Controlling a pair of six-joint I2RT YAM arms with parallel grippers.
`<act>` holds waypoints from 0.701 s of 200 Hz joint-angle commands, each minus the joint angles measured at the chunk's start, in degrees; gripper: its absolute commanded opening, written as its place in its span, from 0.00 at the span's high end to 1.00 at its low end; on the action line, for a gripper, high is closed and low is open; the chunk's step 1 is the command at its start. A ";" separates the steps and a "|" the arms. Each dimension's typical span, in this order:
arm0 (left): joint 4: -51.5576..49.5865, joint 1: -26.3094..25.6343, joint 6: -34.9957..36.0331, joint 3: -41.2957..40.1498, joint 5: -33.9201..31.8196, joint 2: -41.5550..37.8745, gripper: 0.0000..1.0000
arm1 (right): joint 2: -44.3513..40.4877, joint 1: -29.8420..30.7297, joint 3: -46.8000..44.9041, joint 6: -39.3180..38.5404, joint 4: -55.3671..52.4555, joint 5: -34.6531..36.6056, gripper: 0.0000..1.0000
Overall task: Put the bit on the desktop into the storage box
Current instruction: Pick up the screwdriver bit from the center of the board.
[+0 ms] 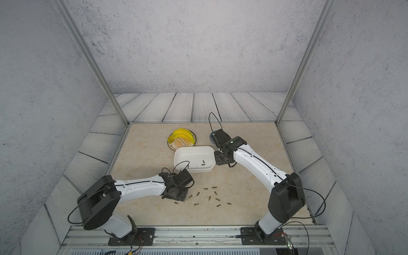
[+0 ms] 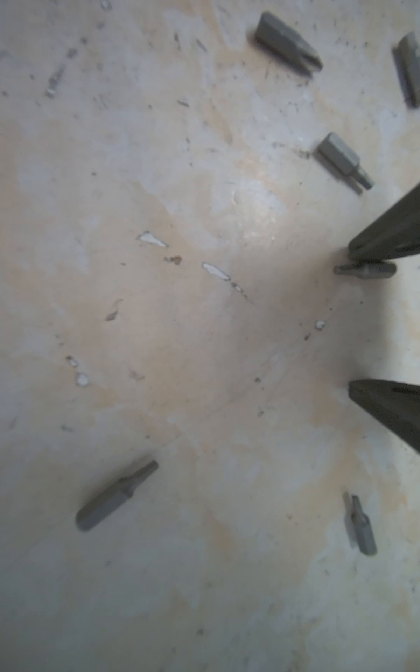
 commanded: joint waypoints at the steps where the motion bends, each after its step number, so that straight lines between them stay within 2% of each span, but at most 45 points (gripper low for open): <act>1: -1.15 -0.34 -0.73 -1.50 0.51 -1.03 0.45 | -2.08 -0.28 -0.94 0.36 -0.56 0.46 0.60; 49: 0.01 -0.83 -0.89 -1.70 1.37 -0.62 0.53 | -2.38 -0.27 -1.95 0.60 -0.41 0.44 0.61; 113: 1.23 -1.83 -1.69 -1.59 2.49 1.31 0.72 | -4.86 -0.28 -4.81 1.66 -0.91 0.86 0.61; 140: 1.42 -1.96 -1.78 -1.59 2.78 1.24 0.77 | -6.54 -0.31 -8.12 2.54 -0.91 0.87 0.61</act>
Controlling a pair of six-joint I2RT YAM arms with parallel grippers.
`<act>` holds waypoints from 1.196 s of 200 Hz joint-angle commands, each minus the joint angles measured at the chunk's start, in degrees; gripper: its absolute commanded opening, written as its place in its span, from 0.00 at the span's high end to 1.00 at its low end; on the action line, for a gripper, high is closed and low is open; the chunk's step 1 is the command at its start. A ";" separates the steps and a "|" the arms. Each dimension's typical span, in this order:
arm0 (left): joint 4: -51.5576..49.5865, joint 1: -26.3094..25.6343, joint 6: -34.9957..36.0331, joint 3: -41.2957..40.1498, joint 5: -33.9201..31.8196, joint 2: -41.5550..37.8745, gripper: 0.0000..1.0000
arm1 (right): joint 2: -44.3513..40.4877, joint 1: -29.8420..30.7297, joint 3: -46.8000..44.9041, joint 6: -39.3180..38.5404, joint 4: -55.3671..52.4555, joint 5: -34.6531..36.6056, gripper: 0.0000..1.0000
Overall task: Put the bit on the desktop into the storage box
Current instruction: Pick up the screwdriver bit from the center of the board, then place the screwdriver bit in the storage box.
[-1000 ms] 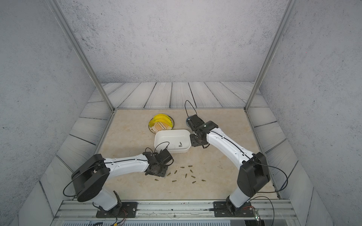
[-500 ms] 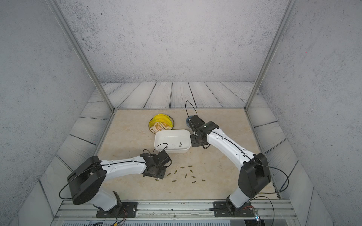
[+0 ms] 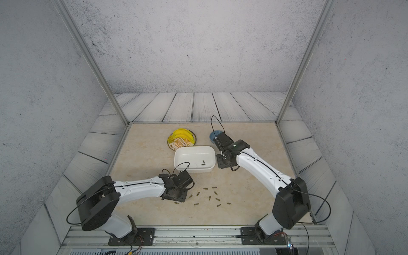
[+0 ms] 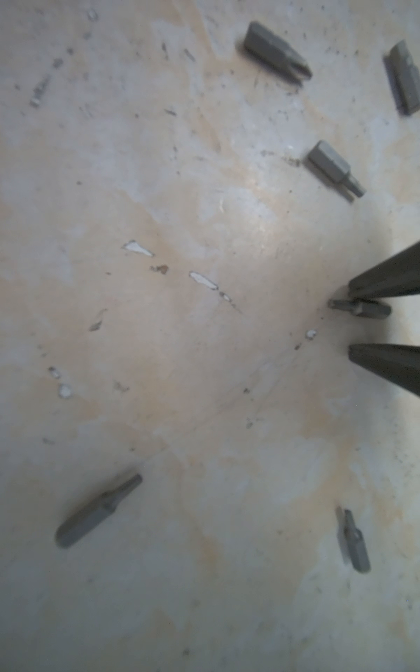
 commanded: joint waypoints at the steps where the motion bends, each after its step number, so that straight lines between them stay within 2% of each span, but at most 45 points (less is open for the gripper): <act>1: 0.59 -0.74 -0.32 -0.82 2.33 1.71 0.77 | -2.24 -0.30 -2.75 1.78 -1.00 0.89 0.61; 62: 0.13 -0.74 -0.14 0.05 2.65 2.05 0.92 | -6.59 -0.18 -12.13 4.37 -0.47 -1.05 0.61; 112: -2.62 -0.77 0.86 2.33 2.51 0.95 0.95 | -9.60 1.02 -19.22 9.10 0.50 -4.84 0.61; 144: -8.53 -0.54 3.33 8.11 1.80 -1.91 0.95 | -12.40 2.08 -24.90 10.60 3.97 -6.87 0.61; 183: -17.17 1.68 8.58 19.16 0.33 -3.49 0.95 | -12.65 2.28 -27.25 11.41 5.79 -7.02 0.61; 239: -17.64 11.19 18.41 30.85 2.04 0.35 0.93 | -13.56 4.24 -30.87 12.86 8.05 -8.79 0.62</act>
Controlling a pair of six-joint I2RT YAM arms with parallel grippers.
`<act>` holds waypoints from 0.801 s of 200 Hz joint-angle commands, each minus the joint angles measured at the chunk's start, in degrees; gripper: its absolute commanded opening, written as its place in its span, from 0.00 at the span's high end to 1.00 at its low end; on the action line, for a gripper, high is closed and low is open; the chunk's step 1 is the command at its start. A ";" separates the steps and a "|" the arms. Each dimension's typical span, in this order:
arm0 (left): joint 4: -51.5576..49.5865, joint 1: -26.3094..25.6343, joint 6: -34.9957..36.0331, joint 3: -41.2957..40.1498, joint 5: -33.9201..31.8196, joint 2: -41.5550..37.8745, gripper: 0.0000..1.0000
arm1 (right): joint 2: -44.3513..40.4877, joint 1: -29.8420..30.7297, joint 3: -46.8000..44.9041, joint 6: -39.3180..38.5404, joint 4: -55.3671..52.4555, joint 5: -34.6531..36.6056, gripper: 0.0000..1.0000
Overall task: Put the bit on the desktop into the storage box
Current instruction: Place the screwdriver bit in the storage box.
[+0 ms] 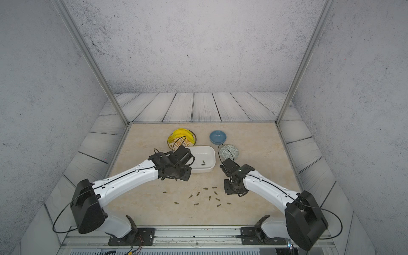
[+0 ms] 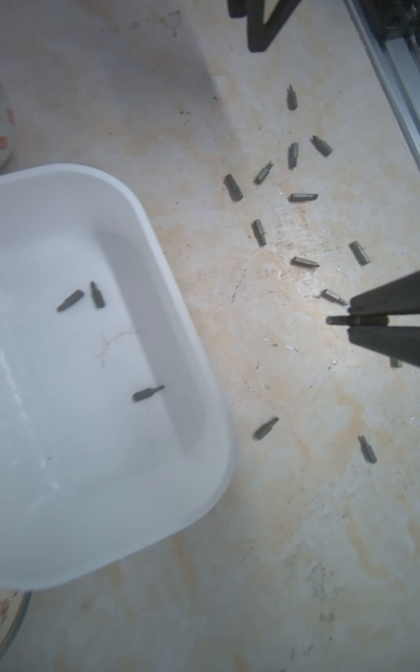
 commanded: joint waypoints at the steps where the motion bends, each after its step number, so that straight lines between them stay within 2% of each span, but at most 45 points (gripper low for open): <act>1: -2.32 3.97 6.43 4.45 0.70 2.99 0.93 | -1.85 1.26 -1.91 1.21 1.01 -0.97 0.62; 44: -5.16 8.51 11.74 14.43 3.79 14.50 0.93 | -2.99 2.14 -4.38 1.28 2.07 -0.72 0.62; 77: -3.72 10.04 13.45 17.50 5.02 22.49 0.94 | -3.87 3.50 -4.94 1.89 1.98 -1.38 0.62; 104: -2.22 10.84 13.53 18.38 5.99 25.84 0.93 | -3.78 5.51 -5.80 2.24 2.19 -1.27 0.62; 117: -1.60 11.03 13.49 18.45 6.00 26.56 0.89 | -3.47 6.40 -6.33 2.10 2.74 -1.32 0.62; 143: -1.09 11.30 13.46 18.46 6.01 27.28 0.71 | -2.00 7.94 -7.21 2.11 3.54 -0.65 0.62; 160: -1.16 11.47 13.68 18.54 6.00 27.32 0.64 | -1.40 8.40 -8.14 2.33 4.45 -0.71 0.62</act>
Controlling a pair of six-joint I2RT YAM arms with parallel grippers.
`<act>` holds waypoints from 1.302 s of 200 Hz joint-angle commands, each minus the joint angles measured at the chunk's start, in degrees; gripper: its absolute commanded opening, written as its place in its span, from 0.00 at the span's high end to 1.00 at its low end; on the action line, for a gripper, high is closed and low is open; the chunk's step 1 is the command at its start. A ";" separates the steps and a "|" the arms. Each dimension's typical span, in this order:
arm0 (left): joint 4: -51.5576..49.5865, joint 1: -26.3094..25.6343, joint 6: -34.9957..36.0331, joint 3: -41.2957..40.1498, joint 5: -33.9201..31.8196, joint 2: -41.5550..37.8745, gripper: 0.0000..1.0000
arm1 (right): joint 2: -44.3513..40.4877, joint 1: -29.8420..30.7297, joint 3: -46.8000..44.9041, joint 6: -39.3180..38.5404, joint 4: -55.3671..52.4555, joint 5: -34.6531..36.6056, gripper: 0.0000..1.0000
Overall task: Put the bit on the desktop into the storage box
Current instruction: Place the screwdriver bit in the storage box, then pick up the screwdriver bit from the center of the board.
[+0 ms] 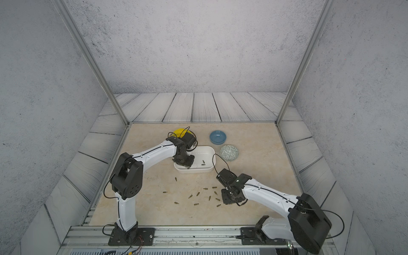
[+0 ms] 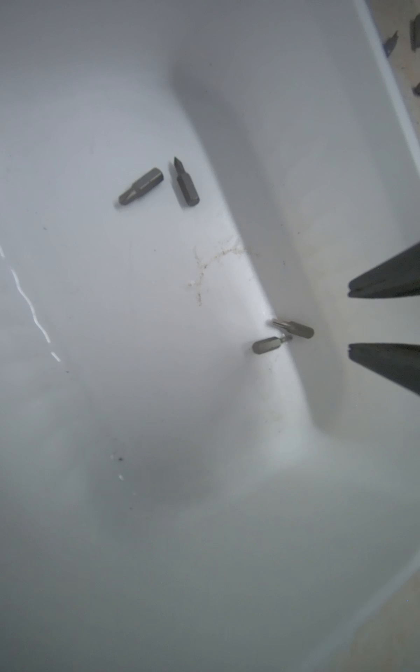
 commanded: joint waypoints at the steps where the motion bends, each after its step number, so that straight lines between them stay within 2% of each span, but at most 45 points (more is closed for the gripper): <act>1: -0.02 0.46 0.52 1.45 0.27 0.07 0.64 | 0.98 0.75 -1.40 0.78 0.88 0.40 0.62; 34: 0.00 0.56 0.35 0.72 -0.29 -2.04 0.50 | 0.46 1.02 -2.99 0.63 4.04 -0.82 0.61; 59: 0.15 0.61 0.01 -0.53 -1.31 -5.51 0.44 | 1.37 1.11 -3.23 0.08 5.61 -1.45 0.61; 128: -0.95 1.14 -0.23 -3.84 -3.02 -14.73 0.42 | 2.76 1.48 -4.22 0.07 6.94 -1.63 0.61; 221: -0.50 2.74 -0.69 -10.13 -3.27 -19.73 0.42 | 2.92 3.27 -5.38 1.35 6.42 -0.76 0.62; 260: -0.96 3.14 -0.97 -12.35 -3.28 -22.24 0.42 | 3.14 3.73 -5.69 1.92 6.39 0.03 0.66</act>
